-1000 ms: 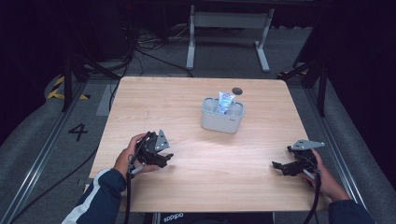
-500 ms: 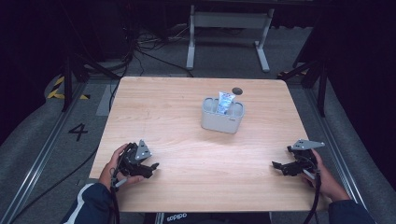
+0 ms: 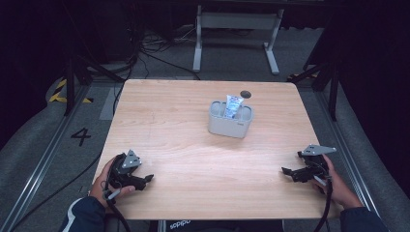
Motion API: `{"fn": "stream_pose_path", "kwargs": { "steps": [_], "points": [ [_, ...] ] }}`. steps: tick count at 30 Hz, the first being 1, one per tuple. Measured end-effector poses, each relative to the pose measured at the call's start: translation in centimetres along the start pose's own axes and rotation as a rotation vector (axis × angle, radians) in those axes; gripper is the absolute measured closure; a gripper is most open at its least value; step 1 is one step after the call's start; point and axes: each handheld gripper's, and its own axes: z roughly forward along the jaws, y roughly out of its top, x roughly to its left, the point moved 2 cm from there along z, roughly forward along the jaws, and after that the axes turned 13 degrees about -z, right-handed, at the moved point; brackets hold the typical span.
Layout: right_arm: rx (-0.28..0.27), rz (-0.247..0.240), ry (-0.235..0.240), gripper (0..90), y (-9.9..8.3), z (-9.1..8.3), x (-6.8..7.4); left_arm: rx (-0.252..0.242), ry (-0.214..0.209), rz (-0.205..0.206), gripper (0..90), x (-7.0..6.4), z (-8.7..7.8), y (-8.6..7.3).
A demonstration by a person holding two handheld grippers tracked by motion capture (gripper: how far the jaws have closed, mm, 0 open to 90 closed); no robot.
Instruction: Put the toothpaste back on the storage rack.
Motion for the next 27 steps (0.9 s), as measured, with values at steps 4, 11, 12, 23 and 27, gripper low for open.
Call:
{"fn": "stream_pose_path", "kwargs": {
  "steps": [4, 11, 12, 23, 27],
  "points": [
    [0.000, -0.002, 0.002, 0.0, 0.00, 0.01, -0.02, -0.037, -0.034, -0.047, 13.3, 0.48, 0.17, -0.58],
    [-0.001, -0.003, 0.002, 0.0, 0.01, 0.02, -0.03, -0.030, -0.016, -0.061, 8.7, 0.22, 0.49, -0.33],
    [-0.001, -0.003, 0.002, 0.0, 0.01, 0.02, -0.03, -0.033, -0.013, -0.069, 7.9, 0.16, 0.54, -0.34],
    [-0.001, -0.006, 0.004, 0.0, 0.11, 0.12, -0.04, -0.034, -0.007, -0.067, 6.6, 0.22, 0.60, -0.27],
    [-0.001, -0.007, 0.004, 0.0, 0.11, 0.12, -0.04, -0.031, -0.007, -0.067, 5.8, 0.23, 0.63, -0.25]
  ]
}}
